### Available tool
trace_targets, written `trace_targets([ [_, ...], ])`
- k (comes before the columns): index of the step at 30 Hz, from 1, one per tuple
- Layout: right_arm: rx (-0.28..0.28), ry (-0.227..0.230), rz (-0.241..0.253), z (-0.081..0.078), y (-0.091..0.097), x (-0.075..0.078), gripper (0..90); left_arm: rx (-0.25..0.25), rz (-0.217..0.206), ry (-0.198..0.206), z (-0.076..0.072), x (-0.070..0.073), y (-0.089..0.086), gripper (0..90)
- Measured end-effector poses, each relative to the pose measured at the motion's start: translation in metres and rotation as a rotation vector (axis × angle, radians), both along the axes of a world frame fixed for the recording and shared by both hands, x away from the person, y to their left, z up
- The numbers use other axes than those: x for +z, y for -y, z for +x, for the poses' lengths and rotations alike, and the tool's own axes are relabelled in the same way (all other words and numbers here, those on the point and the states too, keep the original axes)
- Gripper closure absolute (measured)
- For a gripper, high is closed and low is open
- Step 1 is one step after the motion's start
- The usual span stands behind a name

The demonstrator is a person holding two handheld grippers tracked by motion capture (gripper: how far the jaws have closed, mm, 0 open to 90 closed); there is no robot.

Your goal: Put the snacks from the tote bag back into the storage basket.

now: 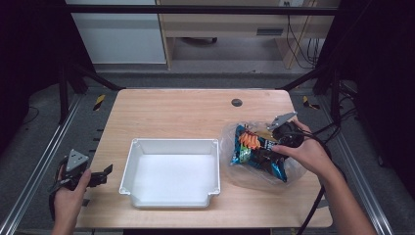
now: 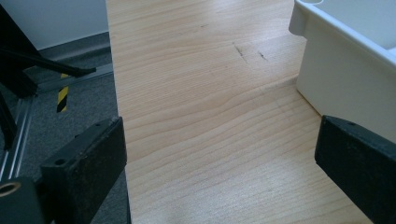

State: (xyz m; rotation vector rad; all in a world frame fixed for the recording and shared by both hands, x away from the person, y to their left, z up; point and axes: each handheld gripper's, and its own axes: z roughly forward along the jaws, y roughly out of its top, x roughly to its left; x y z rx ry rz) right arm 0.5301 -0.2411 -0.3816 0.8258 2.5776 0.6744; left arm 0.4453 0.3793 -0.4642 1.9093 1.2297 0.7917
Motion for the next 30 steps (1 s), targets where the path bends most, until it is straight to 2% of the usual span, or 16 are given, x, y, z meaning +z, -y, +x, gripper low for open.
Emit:
trace_targets([
  [13,0.018,-0.061,-0.015,0.009,-0.009,-0.014,6.9,0.0,-0.006,0.002,0.0,0.0,0.0,2.1],
  [30,0.043,-0.09,-0.035,0.018,-0.014,-0.025,6.9,-0.005,-0.009,0.0,0.0,0.0,0.0,2.1],
])
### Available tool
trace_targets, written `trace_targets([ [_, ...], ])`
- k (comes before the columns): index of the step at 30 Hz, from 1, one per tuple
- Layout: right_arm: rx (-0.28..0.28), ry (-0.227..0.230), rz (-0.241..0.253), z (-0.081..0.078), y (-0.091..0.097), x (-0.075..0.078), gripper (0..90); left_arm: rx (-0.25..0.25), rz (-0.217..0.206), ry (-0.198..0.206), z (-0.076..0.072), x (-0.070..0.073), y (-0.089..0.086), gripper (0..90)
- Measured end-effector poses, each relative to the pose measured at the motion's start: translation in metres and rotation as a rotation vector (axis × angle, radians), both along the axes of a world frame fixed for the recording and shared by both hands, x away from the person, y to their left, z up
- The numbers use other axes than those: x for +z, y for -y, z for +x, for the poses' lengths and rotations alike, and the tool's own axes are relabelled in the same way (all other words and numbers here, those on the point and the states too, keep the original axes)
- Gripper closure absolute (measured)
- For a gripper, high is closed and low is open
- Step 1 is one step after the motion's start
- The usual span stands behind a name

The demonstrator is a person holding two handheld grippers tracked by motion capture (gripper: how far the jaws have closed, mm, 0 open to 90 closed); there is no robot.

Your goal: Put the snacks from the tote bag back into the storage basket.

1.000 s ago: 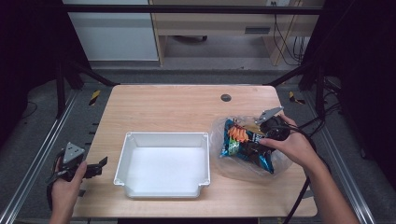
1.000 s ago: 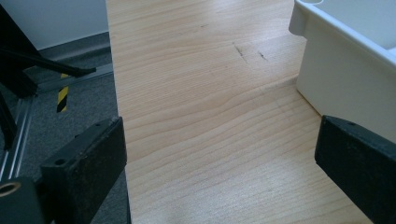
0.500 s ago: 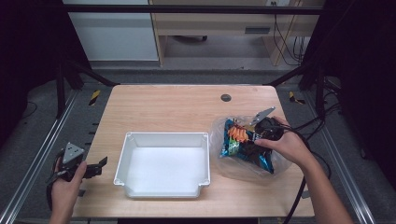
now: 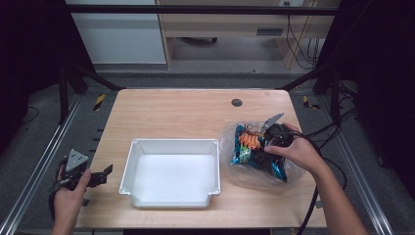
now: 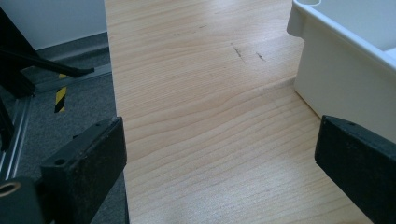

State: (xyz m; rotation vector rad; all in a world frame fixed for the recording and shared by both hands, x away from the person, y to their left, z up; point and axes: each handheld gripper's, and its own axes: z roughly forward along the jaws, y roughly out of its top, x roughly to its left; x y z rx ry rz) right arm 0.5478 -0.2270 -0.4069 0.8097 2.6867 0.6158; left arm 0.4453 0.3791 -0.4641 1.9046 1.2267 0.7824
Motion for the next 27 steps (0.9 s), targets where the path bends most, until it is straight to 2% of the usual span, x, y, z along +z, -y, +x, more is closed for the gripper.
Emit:
trace_targets([
  [27,0.026,-0.061,-0.029,0.004,-0.003,-0.017,8.8,-0.003,0.0,-0.004,0.001,-0.001,0.001,2.1],
])
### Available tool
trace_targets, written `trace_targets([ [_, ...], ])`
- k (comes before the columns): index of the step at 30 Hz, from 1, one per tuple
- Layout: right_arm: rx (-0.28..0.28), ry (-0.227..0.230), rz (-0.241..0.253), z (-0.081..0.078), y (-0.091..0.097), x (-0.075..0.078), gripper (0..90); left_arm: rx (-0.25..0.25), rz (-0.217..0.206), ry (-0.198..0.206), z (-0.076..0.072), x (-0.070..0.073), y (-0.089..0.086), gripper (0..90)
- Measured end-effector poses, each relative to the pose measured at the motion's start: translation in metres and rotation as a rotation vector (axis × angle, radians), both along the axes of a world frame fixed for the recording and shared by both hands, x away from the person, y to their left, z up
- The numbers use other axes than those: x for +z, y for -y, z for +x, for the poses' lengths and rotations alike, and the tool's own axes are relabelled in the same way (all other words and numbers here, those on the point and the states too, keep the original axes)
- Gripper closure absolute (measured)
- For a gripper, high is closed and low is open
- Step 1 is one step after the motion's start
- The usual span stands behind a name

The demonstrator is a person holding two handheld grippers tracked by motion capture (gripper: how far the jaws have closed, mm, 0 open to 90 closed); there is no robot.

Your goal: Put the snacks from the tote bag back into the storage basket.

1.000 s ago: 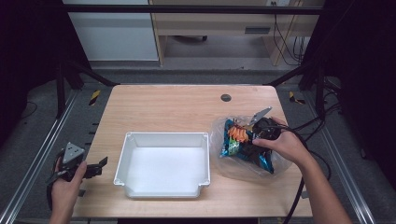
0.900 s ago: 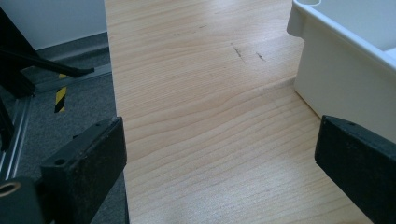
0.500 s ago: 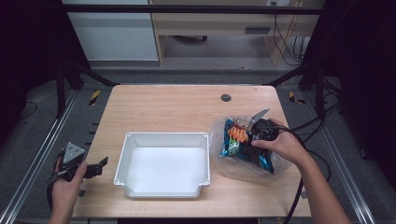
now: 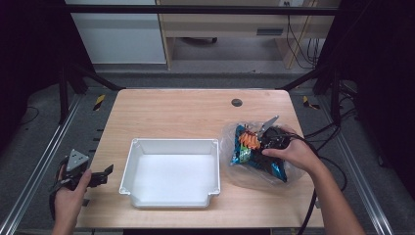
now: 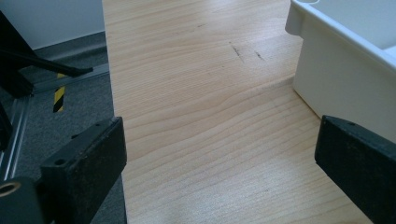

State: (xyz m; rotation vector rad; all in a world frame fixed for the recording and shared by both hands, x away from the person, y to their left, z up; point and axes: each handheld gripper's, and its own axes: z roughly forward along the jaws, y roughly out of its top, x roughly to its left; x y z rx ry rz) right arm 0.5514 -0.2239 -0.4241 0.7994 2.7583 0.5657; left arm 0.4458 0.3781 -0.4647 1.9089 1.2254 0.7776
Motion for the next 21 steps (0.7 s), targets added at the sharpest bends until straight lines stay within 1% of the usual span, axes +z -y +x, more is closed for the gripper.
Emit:
trace_targets([
  [3,-0.007,0.0,0.0,0.0004,0.0003,-0.0024,8.1,-0.001,0.003,-0.002,-0.0001,0.0,-0.0003,2.1],
  [5,-0.008,-0.003,-0.011,0.0008,0.0005,-0.0038,7.9,0.0,0.001,-0.001,0.0001,-0.0001,0.0001,2.1],
  [15,0.001,-0.006,-0.016,0.0017,-0.0008,-0.0051,7.2,-0.001,0.001,-0.001,0.0,-0.0001,0.0002,2.1],
  [18,-0.005,-0.007,-0.006,0.0013,-0.0015,-0.0063,7.0,-0.002,0.001,-0.001,-0.0001,-0.0002,0.0003,2.1],
  [21,-0.002,-0.006,-0.012,0.0012,-0.0012,-0.0079,6.7,-0.002,0.004,-0.003,-0.0001,0.0,-0.0002,2.1],
])
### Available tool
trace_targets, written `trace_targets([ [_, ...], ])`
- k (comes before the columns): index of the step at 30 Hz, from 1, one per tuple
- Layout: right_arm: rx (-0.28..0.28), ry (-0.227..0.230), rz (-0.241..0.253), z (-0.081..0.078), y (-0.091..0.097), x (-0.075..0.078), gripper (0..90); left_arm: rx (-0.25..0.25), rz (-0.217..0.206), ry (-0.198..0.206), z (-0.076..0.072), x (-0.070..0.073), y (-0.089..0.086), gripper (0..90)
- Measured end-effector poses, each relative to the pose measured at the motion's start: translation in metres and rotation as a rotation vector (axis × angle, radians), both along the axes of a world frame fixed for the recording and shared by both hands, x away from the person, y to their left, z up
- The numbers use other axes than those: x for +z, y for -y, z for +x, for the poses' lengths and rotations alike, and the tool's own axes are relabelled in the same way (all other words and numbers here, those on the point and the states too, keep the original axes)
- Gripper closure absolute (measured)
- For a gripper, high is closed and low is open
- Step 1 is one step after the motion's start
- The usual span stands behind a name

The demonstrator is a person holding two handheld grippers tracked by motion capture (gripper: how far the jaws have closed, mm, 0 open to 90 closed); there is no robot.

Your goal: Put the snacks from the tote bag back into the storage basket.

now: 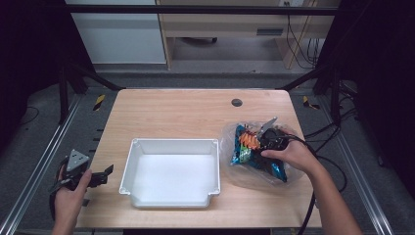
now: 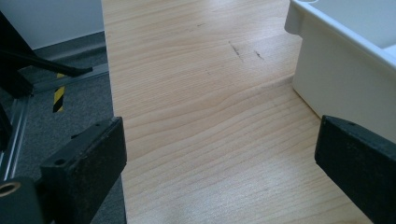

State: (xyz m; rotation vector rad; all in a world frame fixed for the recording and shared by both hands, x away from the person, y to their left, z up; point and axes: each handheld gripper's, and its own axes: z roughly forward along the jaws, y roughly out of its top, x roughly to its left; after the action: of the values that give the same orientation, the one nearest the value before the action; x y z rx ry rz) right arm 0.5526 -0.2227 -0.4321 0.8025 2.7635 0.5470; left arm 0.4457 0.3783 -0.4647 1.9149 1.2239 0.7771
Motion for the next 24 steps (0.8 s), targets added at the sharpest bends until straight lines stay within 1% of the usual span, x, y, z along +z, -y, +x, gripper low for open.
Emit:
trace_targets([
  [6,-0.009,0.003,0.007,-0.0007,-0.0007,-0.0023,6.2,0.0,-0.002,0.001,0.0001,-0.0002,0.0005,2.1],
  [8,0.0,0.007,0.005,-0.0004,-0.0005,-0.0028,6.3,0.0,-0.003,0.001,0.0001,-0.0003,0.0004,2.1],
  [10,-0.005,0.006,0.002,-0.0008,-0.001,-0.0033,6.5,0.001,-0.003,0.001,0.0001,-0.0002,0.0004,2.1],
  [12,0.002,0.009,-0.002,-0.0005,-0.0012,-0.004,6.9,0.0,-0.003,0.001,0.0,-0.0002,0.0004,2.1],
  [14,0.003,0.008,-0.009,-0.0006,-0.0015,-0.0048,7.5,0.001,-0.003,0.001,0.0,-0.0002,0.0004,2.1],
  [17,-0.005,0.006,-0.005,-0.001,-0.0025,-0.0057,8.4,0.0,0.0,0.0,0.0,-0.0001,0.0002,2.1],
  [22,0.013,0.009,-0.016,0.0002,-0.0027,-0.0072,9.3,-0.001,0.001,-0.001,0.0,-0.0001,0.0002,2.1],
  [24,0.011,0.01,-0.017,0.0004,-0.0029,-0.0078,9.4,0.0,-0.002,0.001,0.0001,-0.0003,0.0005,2.1],
])
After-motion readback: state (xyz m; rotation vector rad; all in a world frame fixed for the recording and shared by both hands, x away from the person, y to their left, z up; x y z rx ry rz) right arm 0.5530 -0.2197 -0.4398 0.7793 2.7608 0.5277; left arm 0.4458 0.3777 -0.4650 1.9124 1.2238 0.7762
